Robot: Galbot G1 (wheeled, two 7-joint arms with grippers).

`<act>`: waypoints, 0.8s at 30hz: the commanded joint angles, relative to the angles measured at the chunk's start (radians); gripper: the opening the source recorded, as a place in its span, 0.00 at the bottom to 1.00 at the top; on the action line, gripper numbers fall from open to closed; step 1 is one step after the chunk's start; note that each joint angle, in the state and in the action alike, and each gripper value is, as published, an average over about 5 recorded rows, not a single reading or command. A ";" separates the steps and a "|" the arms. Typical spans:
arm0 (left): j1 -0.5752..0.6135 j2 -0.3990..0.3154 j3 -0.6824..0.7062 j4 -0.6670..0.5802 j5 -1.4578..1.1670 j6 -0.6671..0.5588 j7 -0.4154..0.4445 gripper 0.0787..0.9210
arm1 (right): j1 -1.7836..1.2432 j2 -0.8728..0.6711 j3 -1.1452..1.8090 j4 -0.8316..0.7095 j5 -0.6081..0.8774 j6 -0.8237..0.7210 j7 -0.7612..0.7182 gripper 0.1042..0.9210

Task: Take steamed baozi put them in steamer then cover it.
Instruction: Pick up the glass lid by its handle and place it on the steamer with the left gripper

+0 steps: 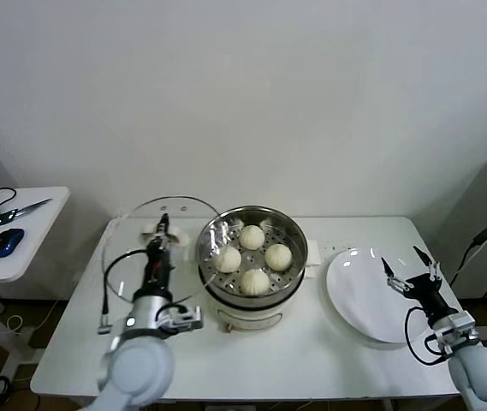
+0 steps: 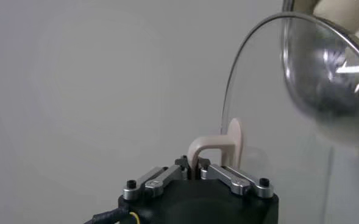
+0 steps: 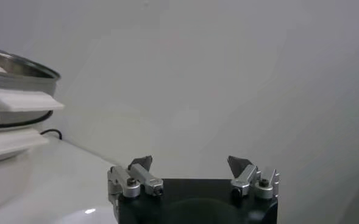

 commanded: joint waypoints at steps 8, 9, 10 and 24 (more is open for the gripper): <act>-0.212 -0.405 0.311 0.257 0.243 0.120 0.170 0.09 | -0.001 0.023 0.025 -0.028 -0.028 0.017 -0.008 0.88; -0.213 -0.412 0.310 0.272 0.245 0.120 0.167 0.09 | -0.002 0.025 0.027 -0.029 -0.030 0.018 -0.009 0.88; -0.216 -0.419 0.310 0.285 0.247 0.120 0.163 0.09 | -0.003 0.027 0.028 -0.029 -0.033 0.019 -0.010 0.88; -0.234 -0.465 0.290 0.412 0.265 0.119 0.116 0.09 | -0.006 0.036 0.036 -0.033 -0.045 0.026 -0.012 0.88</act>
